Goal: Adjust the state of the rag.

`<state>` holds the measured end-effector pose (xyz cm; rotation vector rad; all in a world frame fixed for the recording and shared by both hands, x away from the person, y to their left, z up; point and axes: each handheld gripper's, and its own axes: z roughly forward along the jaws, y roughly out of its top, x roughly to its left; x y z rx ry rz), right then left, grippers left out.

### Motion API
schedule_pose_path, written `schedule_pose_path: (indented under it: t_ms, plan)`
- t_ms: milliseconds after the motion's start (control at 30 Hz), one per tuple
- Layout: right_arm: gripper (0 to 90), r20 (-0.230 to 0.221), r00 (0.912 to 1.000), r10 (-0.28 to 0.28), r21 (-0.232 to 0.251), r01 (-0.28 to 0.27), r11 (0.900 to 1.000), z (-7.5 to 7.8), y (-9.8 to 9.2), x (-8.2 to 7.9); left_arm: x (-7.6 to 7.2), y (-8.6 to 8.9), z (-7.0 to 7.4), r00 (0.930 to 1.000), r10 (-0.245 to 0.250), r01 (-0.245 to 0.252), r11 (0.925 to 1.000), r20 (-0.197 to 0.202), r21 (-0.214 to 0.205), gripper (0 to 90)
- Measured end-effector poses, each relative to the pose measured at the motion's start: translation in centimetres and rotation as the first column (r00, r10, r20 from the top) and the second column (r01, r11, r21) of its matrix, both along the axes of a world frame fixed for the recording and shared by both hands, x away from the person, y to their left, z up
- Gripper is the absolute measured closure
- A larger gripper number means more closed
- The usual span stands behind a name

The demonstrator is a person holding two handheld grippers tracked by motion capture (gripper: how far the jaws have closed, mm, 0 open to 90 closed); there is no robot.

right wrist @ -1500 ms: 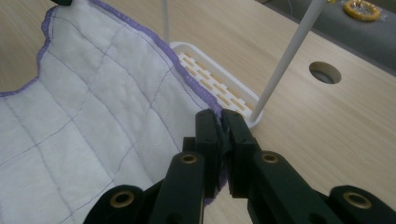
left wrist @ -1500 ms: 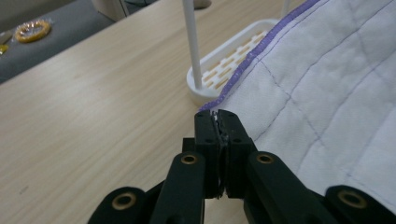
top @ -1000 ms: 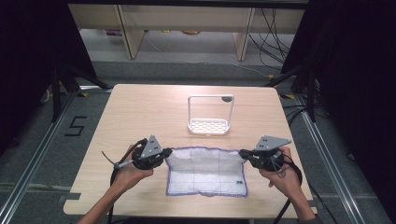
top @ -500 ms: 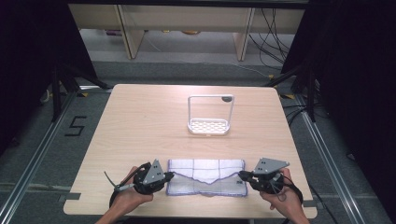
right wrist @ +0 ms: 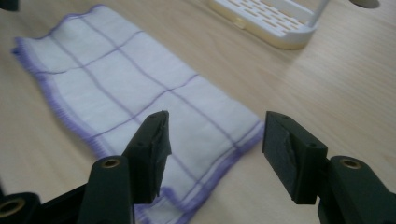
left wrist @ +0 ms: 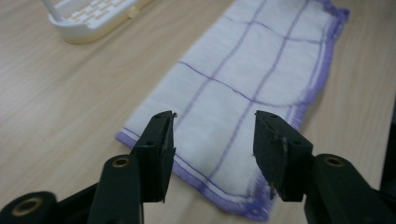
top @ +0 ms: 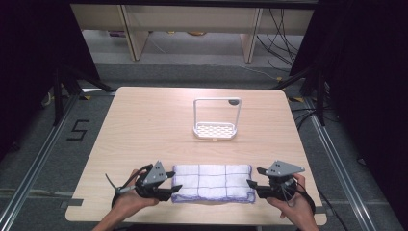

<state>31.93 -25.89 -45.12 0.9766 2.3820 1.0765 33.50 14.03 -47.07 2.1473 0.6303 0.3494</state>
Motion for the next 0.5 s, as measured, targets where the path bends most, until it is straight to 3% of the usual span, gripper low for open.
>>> schedule_pose_path:
  t_ms: [33,67,133,167,200,233,367,500]
  plan:
    - [41.4,0.009,0.9999,-0.012,-0.012,0.012,0.9998,-0.1,-0.1,0.7,0.6,0.1,0.1,0.9995,0.031,-0.031,0.9995,0.002,-0.006,46.9]
    - [40.7,-0.026,0.9982,-0.054,0.004,0.054,0.9985,-0.2,0.1,1.0,1.3,0.1,0.2,0.9988,0.049,-0.049,0.9987,-0.005,-0.015,46.8]
    - [40.6,-0.048,0.9957,-0.079,-0.014,0.078,0.9968,-0.7,0.0,2.7,2.1,0.2,0.1,0.9985,0.051,-0.051,0.9987,-0.017,0.002,46.7]
    - [40.8,-0.052,0.9947,-0.089,-0.021,0.088,0.9959,-1.1,0.0,3.7,3.7,0.0,-0.4,0.9962,0.081,-0.081,0.9966,-0.032,0.015,46.5]
    - [40.8,-0.052,0.9947,-0.089,-0.021,0.088,0.9959,-1.1,0.0,3.7,3.7,0.0,-0.4,0.9962,0.081,-0.081,0.9966,-0.032,0.015,46.1]
    - [41.1,-0.099,0.9882,-0.116,-0.023,0.115,0.9931,-1.7,0.2,5.0,4.8,-0.4,-1.0,0.9945,0.083,-0.081,0.9959,-0.063,0.041,45.4]
    - [41.7,-0.131,0.9845,-0.116,-0.038,0.112,0.9929,-2.8,0.6,6.8,5.9,-1.0,-2.0,0.9918,0.094,-0.087,0.9928,-0.087,0.082,42.3]
    - [43.0,-0.158,0.9808,-0.114,-0.055,0.107,0.9928,-3.4,1.2,7.0,6.2,-1.8,-2.9,0.9944,0.068,-0.057,0.9893,-0.081,0.134,43.5]
